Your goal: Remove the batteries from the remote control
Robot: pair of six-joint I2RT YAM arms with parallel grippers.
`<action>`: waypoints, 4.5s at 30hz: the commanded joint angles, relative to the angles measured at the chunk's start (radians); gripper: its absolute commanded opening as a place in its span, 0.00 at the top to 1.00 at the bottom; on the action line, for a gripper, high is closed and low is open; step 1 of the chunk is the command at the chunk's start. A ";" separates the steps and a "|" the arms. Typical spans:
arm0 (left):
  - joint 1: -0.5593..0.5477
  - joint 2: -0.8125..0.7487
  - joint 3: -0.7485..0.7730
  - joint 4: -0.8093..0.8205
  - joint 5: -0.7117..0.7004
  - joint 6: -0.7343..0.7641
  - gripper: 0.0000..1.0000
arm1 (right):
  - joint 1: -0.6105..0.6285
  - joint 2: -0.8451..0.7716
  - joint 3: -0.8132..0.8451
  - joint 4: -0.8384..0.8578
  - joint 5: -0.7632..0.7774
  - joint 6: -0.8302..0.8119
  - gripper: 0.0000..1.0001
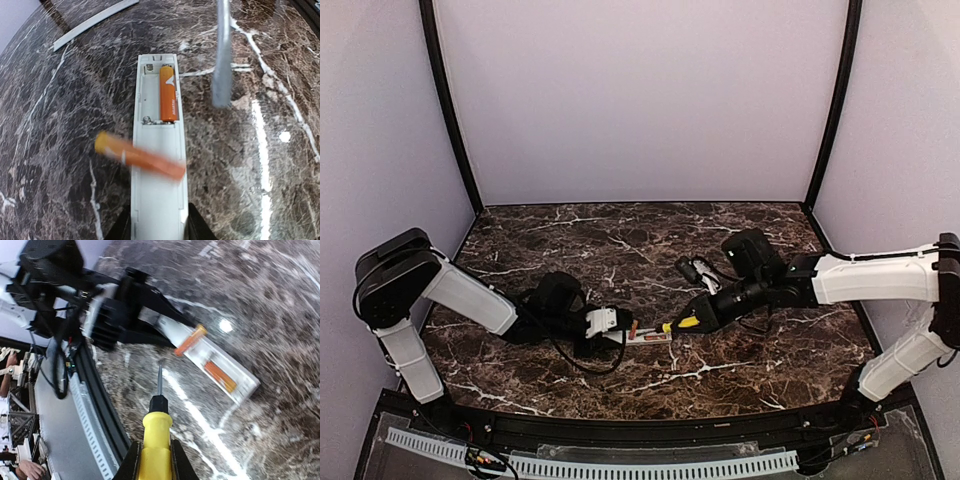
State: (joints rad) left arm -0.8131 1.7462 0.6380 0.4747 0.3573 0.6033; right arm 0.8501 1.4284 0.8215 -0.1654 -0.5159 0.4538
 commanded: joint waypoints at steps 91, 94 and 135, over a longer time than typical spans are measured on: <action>0.042 -0.544 0.017 -0.318 -0.516 0.433 1.00 | 0.024 -0.054 0.603 -0.545 0.155 -0.748 1.00; 0.043 -0.546 0.022 -0.350 -0.473 0.421 1.00 | 0.025 -0.039 0.643 -0.596 0.145 -0.787 1.00; 0.001 -0.652 -0.060 -0.335 -0.345 0.593 1.00 | 0.112 0.287 0.904 -0.755 0.179 -0.997 1.00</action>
State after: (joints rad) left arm -0.8062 1.1122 0.5880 0.1123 0.0235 1.1790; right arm 0.9489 1.7046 1.7020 -0.9035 -0.3218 -0.5449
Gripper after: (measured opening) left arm 0.292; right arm 0.142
